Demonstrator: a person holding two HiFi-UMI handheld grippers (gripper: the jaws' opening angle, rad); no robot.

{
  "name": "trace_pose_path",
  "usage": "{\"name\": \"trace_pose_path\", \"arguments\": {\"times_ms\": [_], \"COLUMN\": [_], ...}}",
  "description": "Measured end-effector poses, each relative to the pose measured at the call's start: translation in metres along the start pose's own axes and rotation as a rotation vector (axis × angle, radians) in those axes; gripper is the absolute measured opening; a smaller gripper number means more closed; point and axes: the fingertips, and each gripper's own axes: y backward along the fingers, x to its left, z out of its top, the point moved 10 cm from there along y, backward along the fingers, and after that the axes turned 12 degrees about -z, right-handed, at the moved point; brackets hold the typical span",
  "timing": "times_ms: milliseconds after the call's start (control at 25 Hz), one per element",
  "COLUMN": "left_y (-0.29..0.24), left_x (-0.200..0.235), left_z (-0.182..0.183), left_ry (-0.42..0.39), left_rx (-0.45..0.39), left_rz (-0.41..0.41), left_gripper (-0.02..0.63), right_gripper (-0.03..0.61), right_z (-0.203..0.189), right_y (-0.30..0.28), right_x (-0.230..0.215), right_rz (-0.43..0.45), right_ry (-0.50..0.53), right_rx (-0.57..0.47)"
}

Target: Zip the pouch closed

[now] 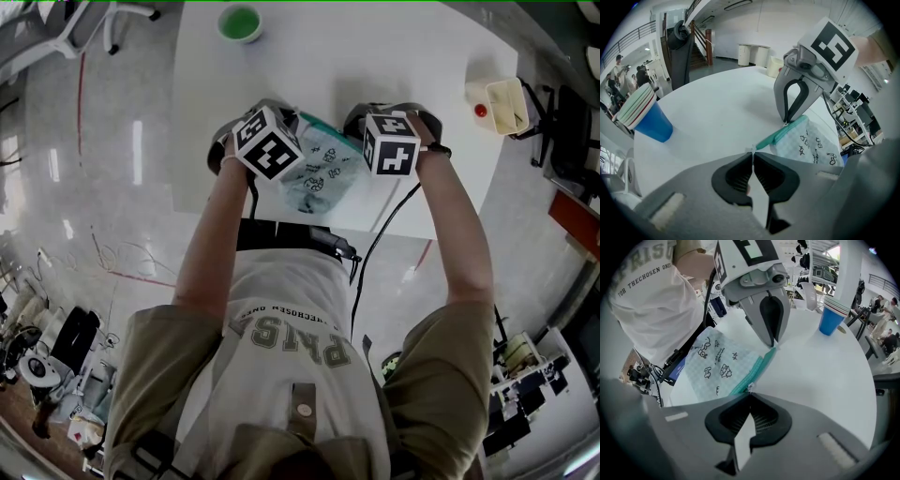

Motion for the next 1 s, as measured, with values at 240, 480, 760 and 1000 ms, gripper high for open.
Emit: {"name": "trace_pose_path", "arguments": {"times_ms": [240, 480, 760, 1000], "left_y": [0.000, 0.000, 0.000, -0.002], "left_x": [0.000, 0.000, -0.001, 0.000], "left_z": [0.000, 0.001, 0.000, 0.000], "left_ry": [0.002, -0.001, -0.002, -0.006], "left_rx": [-0.003, 0.002, 0.005, 0.007], "left_rz": [-0.003, -0.003, -0.002, 0.000], "left_gripper": [0.025, 0.025, 0.025, 0.025], "right_gripper": [0.002, 0.002, 0.002, 0.002], "right_z": [-0.005, -0.010, -0.015, -0.020], "right_y": [0.002, 0.004, 0.005, 0.005], "right_x": [0.005, 0.008, 0.013, 0.016], "right_rz": [0.002, 0.001, 0.001, 0.001], "right_ry": [-0.020, -0.036, -0.047, -0.059], "right_rx": [0.000, 0.002, 0.007, 0.011]}}
